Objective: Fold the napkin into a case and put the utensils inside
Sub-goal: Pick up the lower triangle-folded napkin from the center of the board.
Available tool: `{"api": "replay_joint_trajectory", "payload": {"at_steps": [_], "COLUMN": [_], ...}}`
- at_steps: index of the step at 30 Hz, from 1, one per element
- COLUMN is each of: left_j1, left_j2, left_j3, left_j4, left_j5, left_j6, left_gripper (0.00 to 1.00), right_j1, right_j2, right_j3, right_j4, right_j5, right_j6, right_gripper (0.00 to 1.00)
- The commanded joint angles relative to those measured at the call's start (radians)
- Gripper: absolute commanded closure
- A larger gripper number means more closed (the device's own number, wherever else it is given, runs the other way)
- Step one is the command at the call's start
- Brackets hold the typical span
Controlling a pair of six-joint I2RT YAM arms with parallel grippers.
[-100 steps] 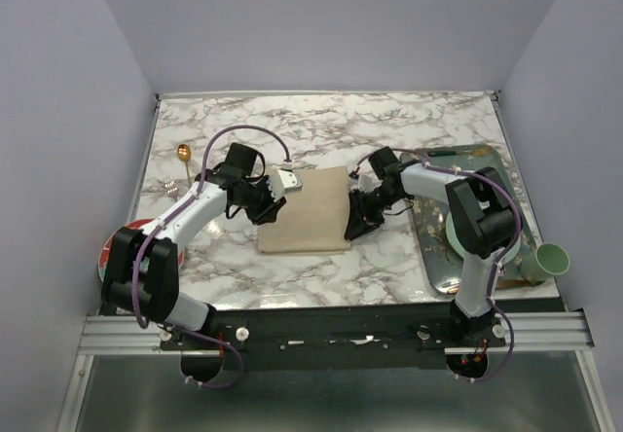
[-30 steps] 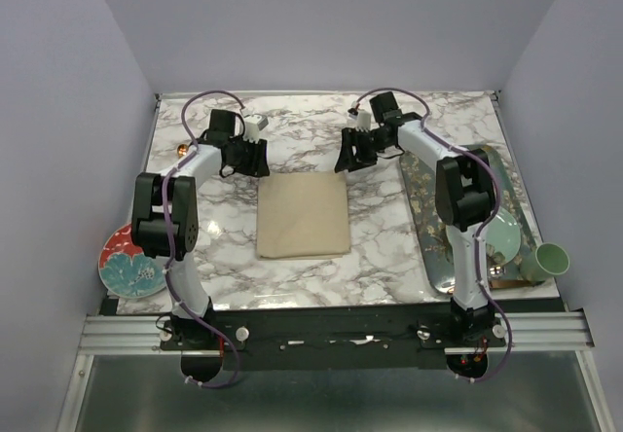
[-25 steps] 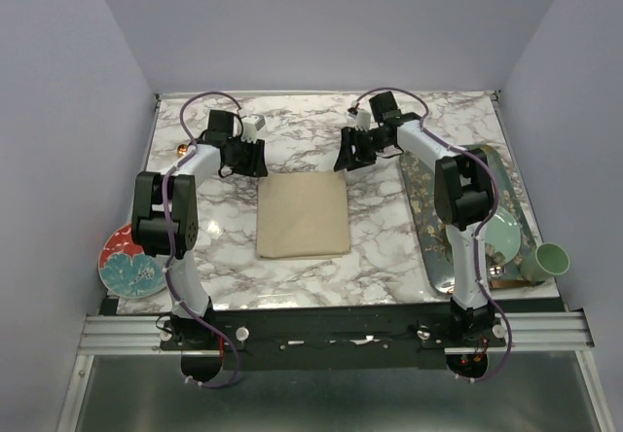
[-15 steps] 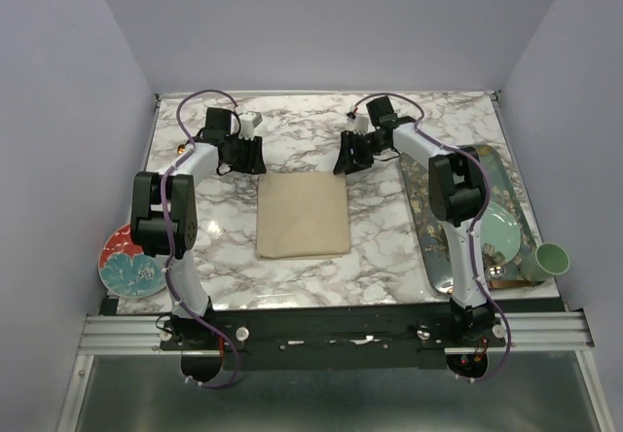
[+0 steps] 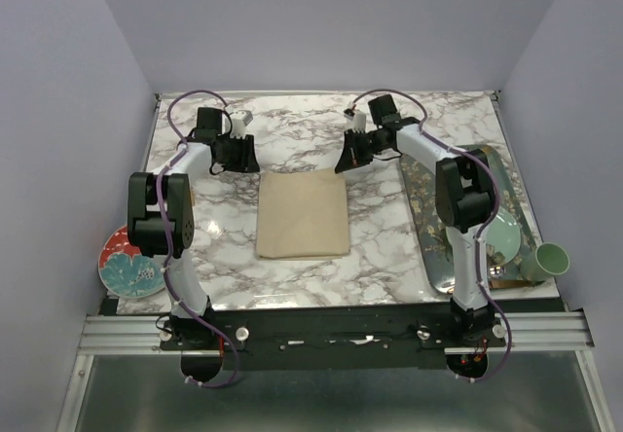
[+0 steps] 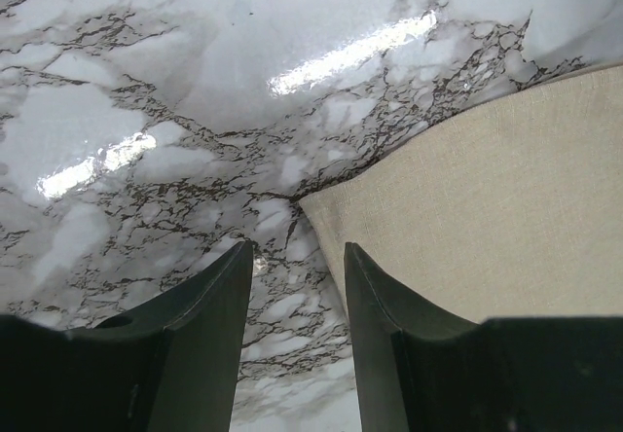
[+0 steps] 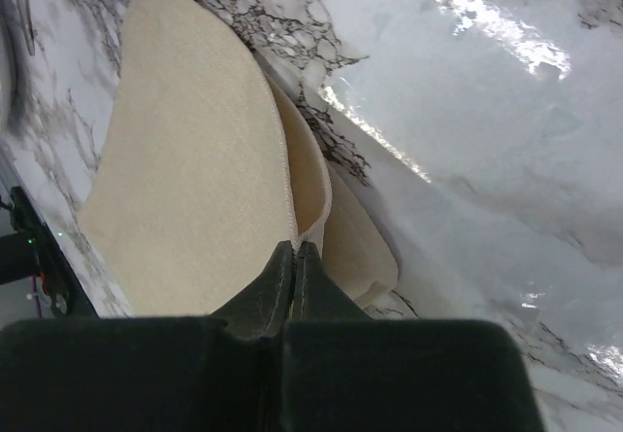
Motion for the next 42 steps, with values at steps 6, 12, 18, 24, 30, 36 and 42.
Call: {"api": "replay_joint_trajectory", "payload": {"at_steps": [6,12,18,24,30,36,42], "left_j1": [0.026,0.063,0.071,0.071,0.071,0.071,0.071], "left_j2": [-0.036,-0.06,-0.07,-0.067,-0.065,-0.057,-0.056], "left_j3": [-0.02,-0.049,-0.068,-0.065,-0.068,-0.066,-0.057], "left_j4": [-0.006,-0.012,-0.017,-0.012,-0.006,-0.015,-0.018], "left_j5": [0.041,0.052,0.056,0.067,0.093,0.09,0.096], "left_j6": [-0.008,-0.007,-0.007,-0.008,-0.007,-0.002,-0.001], "left_gripper": [0.48,0.48,0.48,0.48,0.49,0.49,0.49], "right_j1": [0.085,0.151,0.173,0.134,0.105,0.078,0.044], "right_j2": [-0.113,-0.164,-0.168,-0.157,-0.145,-0.09,-0.044], "right_j3": [-0.083,-0.132,-0.146,-0.12,-0.108,-0.044,0.012], "right_j4": [0.029,0.023,0.026,0.023,0.02,-0.03,-0.101], "right_j5": [0.045,0.12,0.195,0.204,0.183,0.23,0.24], "right_j6": [-0.254,-0.393,-0.394,-0.287,-0.213,-0.15,-0.169], "right_gripper": [0.99,0.99,0.99,0.99,0.95,0.68,0.43]}}
